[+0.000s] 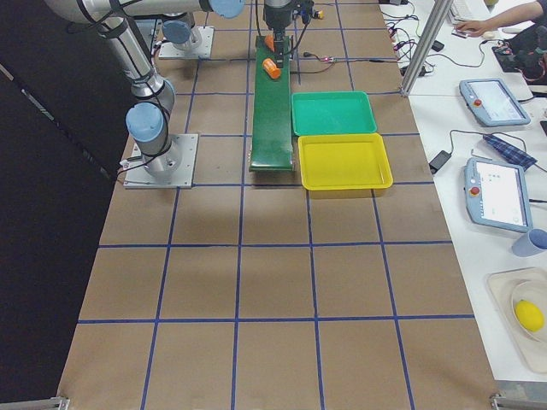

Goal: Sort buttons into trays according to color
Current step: 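Place the second orange cylinder on the belt with the left gripper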

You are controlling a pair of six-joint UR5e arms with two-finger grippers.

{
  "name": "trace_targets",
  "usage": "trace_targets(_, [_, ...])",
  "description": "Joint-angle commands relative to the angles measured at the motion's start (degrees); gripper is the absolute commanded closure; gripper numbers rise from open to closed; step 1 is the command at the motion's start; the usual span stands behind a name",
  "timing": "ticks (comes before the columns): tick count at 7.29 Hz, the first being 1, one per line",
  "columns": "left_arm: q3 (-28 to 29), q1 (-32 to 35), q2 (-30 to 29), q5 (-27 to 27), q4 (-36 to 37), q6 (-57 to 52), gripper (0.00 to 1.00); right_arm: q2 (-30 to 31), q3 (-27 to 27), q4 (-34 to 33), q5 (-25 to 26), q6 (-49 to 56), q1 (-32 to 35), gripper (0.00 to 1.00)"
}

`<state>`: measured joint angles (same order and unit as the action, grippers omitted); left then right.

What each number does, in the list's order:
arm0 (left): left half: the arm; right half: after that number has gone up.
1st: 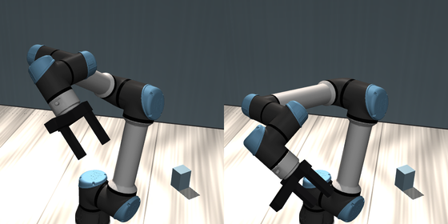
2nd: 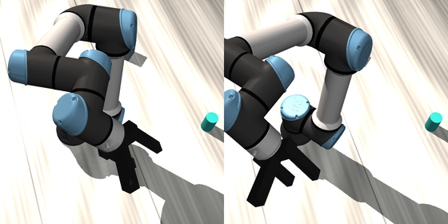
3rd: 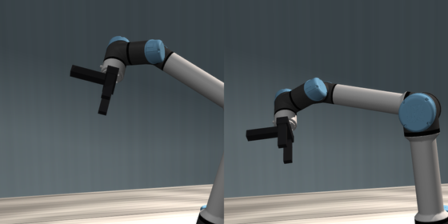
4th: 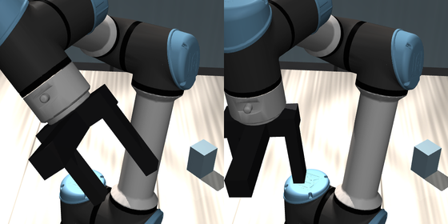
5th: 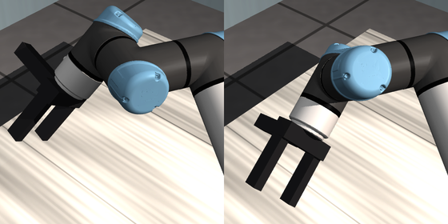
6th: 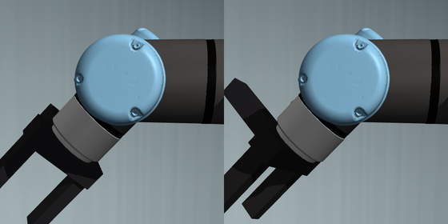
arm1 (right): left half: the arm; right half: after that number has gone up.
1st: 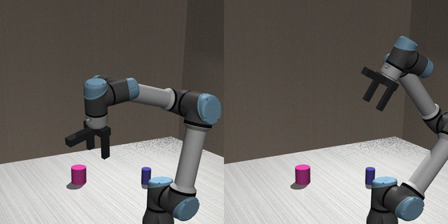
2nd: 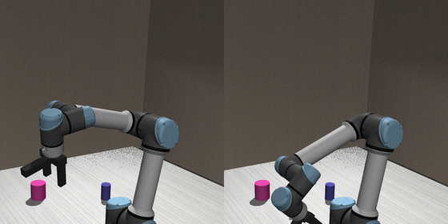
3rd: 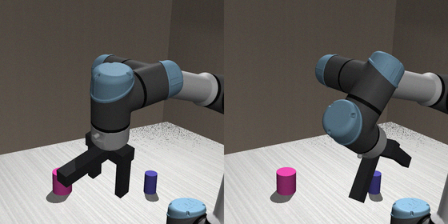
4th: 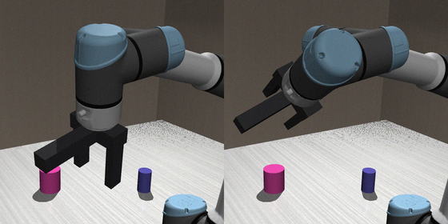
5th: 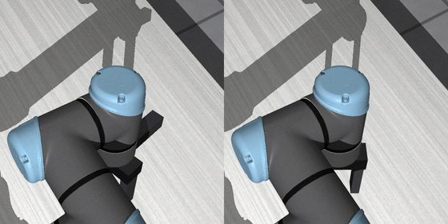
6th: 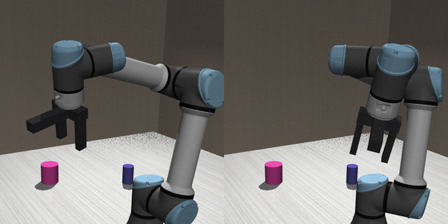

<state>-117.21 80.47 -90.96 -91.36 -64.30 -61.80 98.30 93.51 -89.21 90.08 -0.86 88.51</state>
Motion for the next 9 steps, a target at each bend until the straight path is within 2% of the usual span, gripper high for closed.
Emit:
trace_targets(1, [0.8, -20.2, -1.7, 2.9, -2.8, 0.0, 0.0, -0.1, 0.0, 0.0, 0.0, 0.1, 0.0, 0.0])
trace_targets(2, [1.0, -28.6, -4.0, 2.8, -2.1, 0.9, 0.0, -0.1, 0.0, 0.0, 0.0, 0.1, -0.1, 0.0])
trace_targets(3, [2.4, -31.1, -7.2, 2.6, 2.0, 1.0, 0.0, -0.1, 0.0, 0.0, 0.0, 0.1, -0.2, 0.0])
trace_targets(4, [3.4, -32.1, -11.0, 2.2, 7.8, 1.0, 0.0, 0.0, 0.0, 0.0, 0.0, 0.1, -0.2, 0.0])
trace_targets(5, [3.7, -34.0, -14.3, 2.3, 10.1, 3.4, 0.0, 0.1, 0.0, 0.0, 0.0, 0.1, -0.1, 0.0])
trace_targets(7, [3.0, -33.8, -16.4, 2.8, 10.3, 16.1, 0.0, 0.1, 0.0, 0.0, 0.0, 0.1, -0.1, 0.0])
trace_targets(9, [2.7, -33.7, -18.2, 2.9, 12.3, 16.4, 0.0, -0.1, 0.1, 0.0, 0.0, 0.1, -0.1, 0.0])
